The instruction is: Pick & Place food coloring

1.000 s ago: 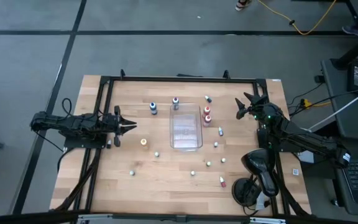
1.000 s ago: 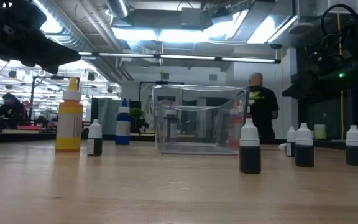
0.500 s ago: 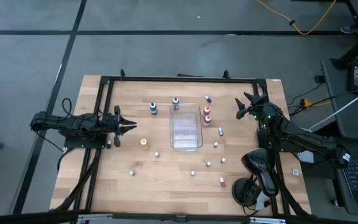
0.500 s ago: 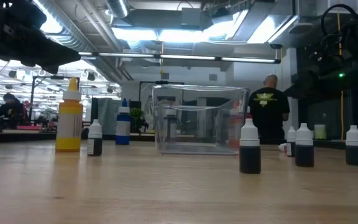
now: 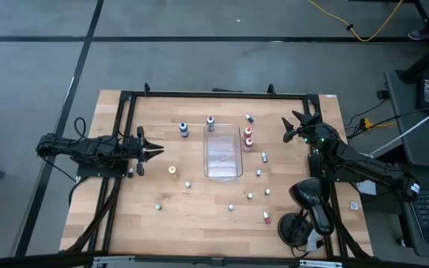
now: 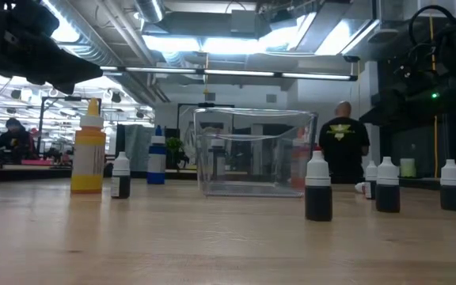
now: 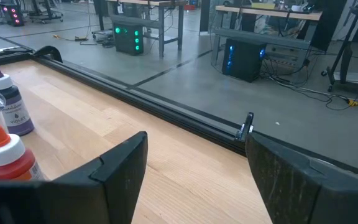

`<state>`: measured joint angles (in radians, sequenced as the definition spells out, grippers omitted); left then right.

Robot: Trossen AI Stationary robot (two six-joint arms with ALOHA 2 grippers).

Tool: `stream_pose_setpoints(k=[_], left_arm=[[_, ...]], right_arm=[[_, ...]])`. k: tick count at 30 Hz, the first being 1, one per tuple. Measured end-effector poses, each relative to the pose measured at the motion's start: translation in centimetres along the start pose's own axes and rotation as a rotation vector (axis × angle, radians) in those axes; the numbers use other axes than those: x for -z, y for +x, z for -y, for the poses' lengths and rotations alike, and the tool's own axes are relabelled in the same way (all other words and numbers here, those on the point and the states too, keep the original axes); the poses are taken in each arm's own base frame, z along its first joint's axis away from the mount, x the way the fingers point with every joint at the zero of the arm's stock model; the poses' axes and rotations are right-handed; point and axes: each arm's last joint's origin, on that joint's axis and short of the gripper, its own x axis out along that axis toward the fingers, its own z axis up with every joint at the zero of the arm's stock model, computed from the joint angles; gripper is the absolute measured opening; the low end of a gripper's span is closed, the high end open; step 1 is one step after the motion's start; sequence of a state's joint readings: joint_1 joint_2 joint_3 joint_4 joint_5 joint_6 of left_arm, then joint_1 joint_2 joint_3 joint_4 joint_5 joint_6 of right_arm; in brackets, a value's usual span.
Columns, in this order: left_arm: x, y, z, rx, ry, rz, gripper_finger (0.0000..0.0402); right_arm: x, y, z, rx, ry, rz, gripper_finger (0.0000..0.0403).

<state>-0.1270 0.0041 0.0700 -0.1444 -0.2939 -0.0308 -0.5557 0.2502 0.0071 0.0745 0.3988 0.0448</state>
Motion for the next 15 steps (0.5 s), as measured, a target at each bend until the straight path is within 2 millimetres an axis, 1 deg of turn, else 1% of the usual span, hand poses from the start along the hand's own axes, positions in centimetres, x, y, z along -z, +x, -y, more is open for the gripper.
stream_pose_setpoints(k=[15], left_arm=[[0.00, 0.00, 0.00, 0.000, 0.000, 0.000, 0.0058]], right_arm=[[0.00, 0.00, 0.00, 0.000, 0.000, 0.000, 0.0273]])
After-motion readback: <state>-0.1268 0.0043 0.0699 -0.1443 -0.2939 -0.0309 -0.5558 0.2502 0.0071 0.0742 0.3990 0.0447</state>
